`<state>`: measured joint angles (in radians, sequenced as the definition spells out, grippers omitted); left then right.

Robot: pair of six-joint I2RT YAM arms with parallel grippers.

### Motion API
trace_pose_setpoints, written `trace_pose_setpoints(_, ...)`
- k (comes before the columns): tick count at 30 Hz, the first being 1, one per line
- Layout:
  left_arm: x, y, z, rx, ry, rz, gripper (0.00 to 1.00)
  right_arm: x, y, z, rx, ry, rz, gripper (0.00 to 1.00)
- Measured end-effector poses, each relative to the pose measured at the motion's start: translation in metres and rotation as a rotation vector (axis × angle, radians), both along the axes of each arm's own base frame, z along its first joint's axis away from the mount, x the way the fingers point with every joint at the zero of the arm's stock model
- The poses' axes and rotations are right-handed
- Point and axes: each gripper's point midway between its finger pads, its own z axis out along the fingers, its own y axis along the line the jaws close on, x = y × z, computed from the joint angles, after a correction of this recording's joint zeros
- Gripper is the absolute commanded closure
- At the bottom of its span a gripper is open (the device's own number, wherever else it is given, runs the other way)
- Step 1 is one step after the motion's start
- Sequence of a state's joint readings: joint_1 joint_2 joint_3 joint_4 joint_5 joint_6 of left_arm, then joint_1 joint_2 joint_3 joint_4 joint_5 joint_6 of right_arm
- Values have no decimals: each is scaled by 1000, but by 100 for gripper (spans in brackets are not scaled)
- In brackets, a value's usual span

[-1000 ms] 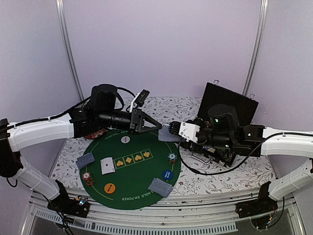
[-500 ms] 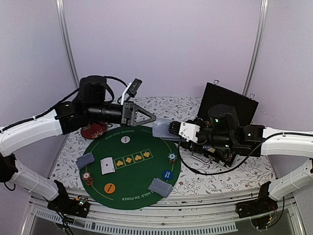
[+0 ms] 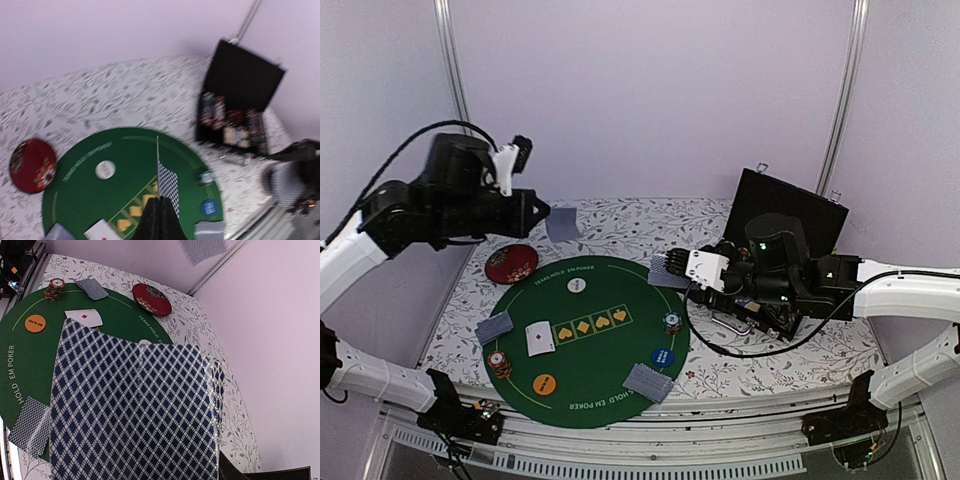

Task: Distribute texas hold em gaming equipment
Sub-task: Flop the poker card into the community card area.

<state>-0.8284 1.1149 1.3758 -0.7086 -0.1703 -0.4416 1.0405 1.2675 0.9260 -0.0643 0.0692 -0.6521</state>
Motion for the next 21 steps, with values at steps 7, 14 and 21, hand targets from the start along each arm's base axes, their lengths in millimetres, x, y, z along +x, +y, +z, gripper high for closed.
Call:
trace_pose_setpoints(7, 38, 30, -190, 739, 217, 180, 100, 0, -1, -2, -7, 5, -1, 54)
trace_pose_setpoints(14, 35, 35, -256, 1193, 176, 154, 100, -1, -3, -4, -20, 10, -4, 54)
trace_pose_setpoints(21, 16, 19, -301, 1390, 102, 12, 100, -1, -3, -5, -20, 10, -4, 54)
